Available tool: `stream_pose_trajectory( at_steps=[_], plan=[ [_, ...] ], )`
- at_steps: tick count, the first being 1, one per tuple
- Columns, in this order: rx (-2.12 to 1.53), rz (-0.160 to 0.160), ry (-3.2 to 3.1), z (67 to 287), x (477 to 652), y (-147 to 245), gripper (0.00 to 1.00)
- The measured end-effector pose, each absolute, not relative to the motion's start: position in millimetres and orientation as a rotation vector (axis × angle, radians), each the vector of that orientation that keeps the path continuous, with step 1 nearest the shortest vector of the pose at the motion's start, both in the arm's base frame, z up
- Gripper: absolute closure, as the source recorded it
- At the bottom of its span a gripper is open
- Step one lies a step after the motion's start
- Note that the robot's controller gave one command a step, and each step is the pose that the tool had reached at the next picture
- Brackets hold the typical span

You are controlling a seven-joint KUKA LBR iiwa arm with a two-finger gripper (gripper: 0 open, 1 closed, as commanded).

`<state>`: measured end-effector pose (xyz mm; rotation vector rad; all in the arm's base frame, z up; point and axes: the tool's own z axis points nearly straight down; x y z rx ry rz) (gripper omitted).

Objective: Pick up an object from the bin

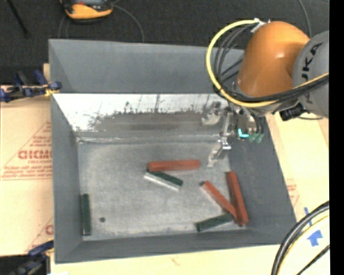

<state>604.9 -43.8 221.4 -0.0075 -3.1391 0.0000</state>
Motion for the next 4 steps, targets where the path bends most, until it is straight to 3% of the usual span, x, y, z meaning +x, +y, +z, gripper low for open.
stream_pose_trajectory(
  at_steps=[1,2,3,4],
  plan=[
    [-0.006,0.002,-3.146,226,606.4,-44,0.0],
    [0.082,0.004,-3.152,187,611.1,-28,0.0],
    [0.095,0.003,-3.158,85,605.4,-16,1.0],
    [0.096,0.004,-3.158,85,605.4,-16,1.0]
  ],
)
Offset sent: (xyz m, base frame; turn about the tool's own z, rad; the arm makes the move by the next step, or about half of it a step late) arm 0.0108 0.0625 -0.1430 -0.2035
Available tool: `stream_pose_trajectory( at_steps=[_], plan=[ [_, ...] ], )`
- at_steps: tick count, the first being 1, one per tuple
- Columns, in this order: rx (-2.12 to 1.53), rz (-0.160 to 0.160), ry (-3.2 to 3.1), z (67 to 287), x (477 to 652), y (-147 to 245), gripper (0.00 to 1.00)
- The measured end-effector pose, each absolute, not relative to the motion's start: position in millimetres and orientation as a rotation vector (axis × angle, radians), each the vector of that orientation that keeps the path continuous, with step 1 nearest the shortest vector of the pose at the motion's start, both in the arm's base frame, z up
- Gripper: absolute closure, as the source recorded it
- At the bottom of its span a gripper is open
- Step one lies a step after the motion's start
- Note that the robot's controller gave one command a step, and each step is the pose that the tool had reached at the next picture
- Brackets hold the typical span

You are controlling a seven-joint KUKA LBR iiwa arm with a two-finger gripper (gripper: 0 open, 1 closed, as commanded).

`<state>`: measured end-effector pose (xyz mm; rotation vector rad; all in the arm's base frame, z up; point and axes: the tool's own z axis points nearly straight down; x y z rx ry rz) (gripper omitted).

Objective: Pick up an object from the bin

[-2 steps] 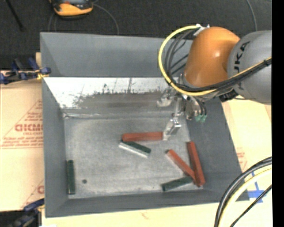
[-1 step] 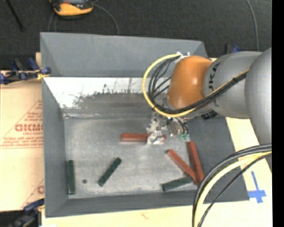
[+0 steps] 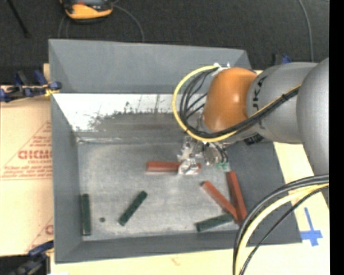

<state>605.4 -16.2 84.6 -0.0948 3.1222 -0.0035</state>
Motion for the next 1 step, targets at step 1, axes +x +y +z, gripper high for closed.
stream_pose_trajectory(
  at_steps=[1],
  plan=[
    [-0.019,0.0,3.137,221.5,583.9,-25.2,1.0]
  ],
)
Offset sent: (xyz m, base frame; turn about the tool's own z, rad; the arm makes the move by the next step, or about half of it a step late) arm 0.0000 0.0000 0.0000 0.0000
